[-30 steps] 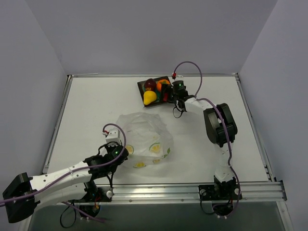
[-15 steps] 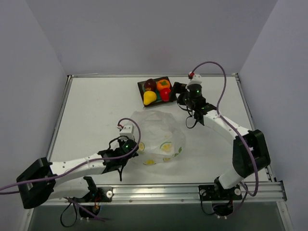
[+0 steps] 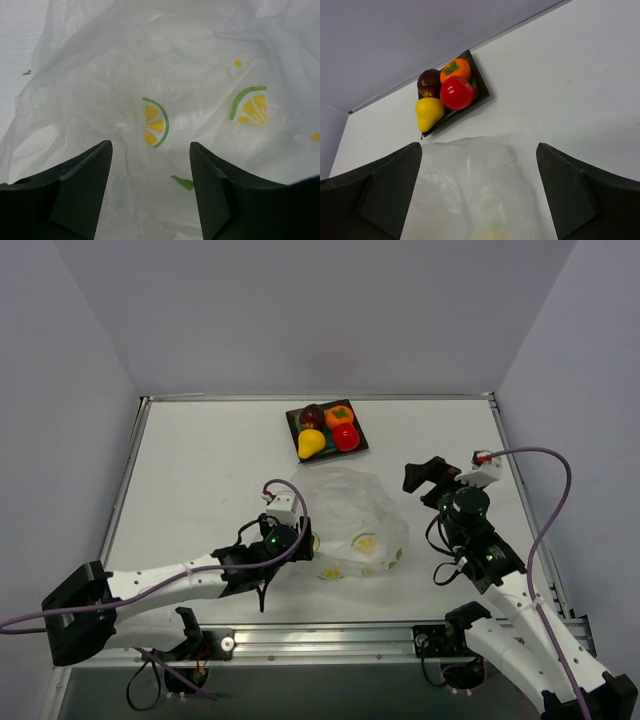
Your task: Take the fake fruits out of the plastic bag
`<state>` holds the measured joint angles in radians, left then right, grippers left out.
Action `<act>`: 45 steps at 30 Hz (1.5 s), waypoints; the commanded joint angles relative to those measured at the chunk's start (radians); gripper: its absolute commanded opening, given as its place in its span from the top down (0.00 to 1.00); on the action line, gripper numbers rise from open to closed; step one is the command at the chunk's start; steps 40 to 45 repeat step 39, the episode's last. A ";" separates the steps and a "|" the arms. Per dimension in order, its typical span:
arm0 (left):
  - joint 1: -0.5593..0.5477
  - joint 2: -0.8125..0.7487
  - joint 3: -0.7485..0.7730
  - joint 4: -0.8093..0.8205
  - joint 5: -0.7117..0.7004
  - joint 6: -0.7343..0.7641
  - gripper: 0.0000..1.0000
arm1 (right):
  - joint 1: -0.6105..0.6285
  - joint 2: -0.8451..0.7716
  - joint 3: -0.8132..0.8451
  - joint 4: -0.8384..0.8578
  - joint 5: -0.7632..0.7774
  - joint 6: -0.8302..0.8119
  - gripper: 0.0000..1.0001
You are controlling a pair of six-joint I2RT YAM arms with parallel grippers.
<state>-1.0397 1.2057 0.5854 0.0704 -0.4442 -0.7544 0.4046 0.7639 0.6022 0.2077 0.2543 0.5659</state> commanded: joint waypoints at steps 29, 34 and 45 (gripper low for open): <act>-0.036 -0.716 0.490 -0.787 -0.396 0.277 0.06 | 0.000 -0.506 0.272 -0.485 0.326 0.011 0.00; -0.036 -0.779 0.416 -0.715 -0.355 0.319 0.06 | 0.000 -0.428 0.226 -0.465 0.323 0.017 0.00; -0.036 -0.765 0.407 -0.696 -0.361 0.325 0.06 | 0.000 -0.342 0.199 -0.427 0.241 0.028 0.00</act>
